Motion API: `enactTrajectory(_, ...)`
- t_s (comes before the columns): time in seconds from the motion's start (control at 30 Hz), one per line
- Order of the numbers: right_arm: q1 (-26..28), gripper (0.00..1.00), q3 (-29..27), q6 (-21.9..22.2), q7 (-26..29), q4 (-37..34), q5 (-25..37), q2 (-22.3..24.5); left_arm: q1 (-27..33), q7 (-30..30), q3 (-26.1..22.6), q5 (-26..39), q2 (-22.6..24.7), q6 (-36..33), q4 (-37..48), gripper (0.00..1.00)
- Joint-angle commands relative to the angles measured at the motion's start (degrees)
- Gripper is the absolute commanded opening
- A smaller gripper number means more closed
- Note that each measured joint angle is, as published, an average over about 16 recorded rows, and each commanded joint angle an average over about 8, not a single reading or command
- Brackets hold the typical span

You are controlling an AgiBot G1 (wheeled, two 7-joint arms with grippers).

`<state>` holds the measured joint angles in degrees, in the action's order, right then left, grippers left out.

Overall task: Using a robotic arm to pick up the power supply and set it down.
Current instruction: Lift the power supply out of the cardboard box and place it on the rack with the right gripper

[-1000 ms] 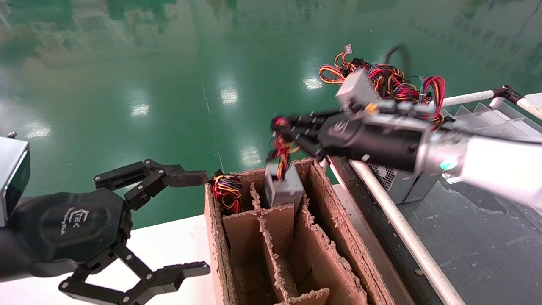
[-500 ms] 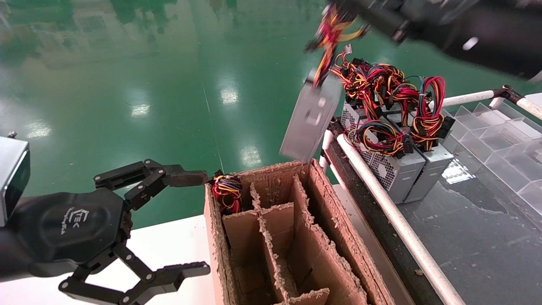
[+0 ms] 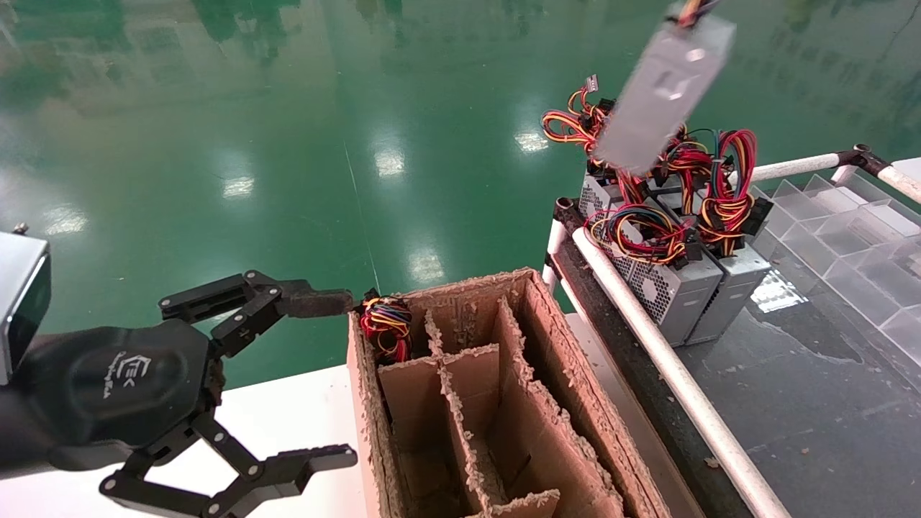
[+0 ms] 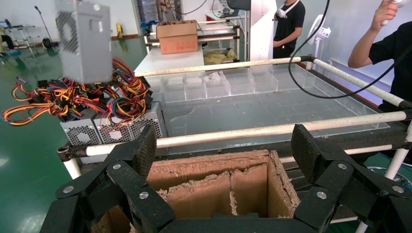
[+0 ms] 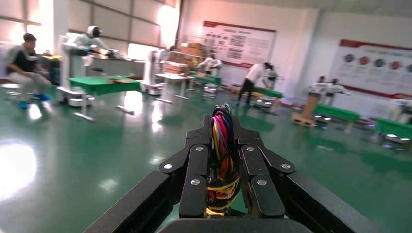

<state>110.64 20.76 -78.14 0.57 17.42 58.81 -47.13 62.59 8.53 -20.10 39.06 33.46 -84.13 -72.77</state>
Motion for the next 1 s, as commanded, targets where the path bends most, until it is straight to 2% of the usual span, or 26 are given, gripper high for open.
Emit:
enactTrajectory(0.03,1.7,0.00,0.0,-0.6,-1.2,-2.0,0.4,1.1,0.0,0.0,0.0,0.0,0.0,0.0,0.0,1.00)
enactTrajectory(0.43,7.2,0.00,1.5,-3.4,-4.6,-9.1,3.9,10.3,0.0,0.0,0.0,0.0,0.0,0.0,0.0,1.00)
enactTrajectory(0.73,7.5,0.00,3.5,-6.7,-5.8,-12.1,7.1,16.5,0.0,0.0,0.0,0.0,0.0,0.0,0.0,1.00)
enactTrajectory(1.0,5.8,0.00,5.6,-9.4,-7.3,-13.8,10.0,19.4,0.0,0.0,0.0,0.0,0.0,0.0,0.0,1.00)
